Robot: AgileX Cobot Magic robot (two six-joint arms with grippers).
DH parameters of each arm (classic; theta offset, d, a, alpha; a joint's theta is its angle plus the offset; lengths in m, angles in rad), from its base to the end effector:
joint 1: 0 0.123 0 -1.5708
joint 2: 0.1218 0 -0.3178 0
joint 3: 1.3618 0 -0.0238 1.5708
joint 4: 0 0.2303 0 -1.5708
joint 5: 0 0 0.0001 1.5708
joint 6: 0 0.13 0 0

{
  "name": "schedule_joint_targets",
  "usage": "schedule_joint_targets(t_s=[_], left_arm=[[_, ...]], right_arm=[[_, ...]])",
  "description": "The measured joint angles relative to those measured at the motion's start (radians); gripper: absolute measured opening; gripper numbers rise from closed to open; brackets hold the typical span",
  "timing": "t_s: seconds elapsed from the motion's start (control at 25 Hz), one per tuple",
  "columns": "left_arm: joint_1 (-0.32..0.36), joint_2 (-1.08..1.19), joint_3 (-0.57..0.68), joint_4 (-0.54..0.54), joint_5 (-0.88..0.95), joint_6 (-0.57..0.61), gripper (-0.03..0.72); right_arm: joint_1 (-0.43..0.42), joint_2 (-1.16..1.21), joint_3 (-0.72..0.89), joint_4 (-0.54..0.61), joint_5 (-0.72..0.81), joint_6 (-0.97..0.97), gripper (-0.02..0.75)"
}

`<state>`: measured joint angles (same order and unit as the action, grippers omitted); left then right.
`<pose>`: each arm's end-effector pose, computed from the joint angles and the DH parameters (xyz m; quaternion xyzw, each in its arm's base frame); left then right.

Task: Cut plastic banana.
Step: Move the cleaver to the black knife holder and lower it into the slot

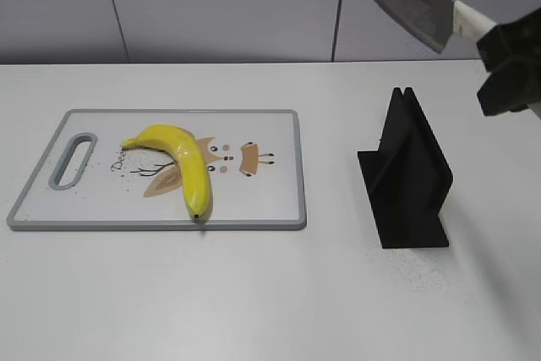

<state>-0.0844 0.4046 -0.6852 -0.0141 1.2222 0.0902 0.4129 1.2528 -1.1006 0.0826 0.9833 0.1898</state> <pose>0.0166 -0.0031 0.2896 0.0817 0.9329 -0.0060 0.3506 0.2110 0.1022 0.3312 -0.0943 0.9607 0.1139 0.2348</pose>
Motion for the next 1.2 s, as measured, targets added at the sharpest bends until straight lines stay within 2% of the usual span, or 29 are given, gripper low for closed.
schedule_joint_targets(t_s=[0.24, 0.52, 0.8, 1.2], left_arm=[[0.0, -0.186, 0.13, -0.001, 0.002, -0.001, 0.589], [0.0, -0.393, 0.148, -0.001, -0.02, -0.001, 0.589], [0.0, -0.411, 0.186, -0.007, -0.117, -0.001, 0.589], [0.0, -0.411, 0.193, -0.008, -0.137, -0.002, 0.589]], right_arm=[[0.0, -0.081, 0.166, -0.003, -0.089, 0.071, 0.164], [0.0, -0.107, 0.283, -0.003, -0.136, 0.112, 0.164], [0.0, -0.109, 0.343, -0.016, -0.229, 0.167, 0.164], [0.0, -0.098, 0.35, -0.017, -0.275, 0.181, 0.164]])
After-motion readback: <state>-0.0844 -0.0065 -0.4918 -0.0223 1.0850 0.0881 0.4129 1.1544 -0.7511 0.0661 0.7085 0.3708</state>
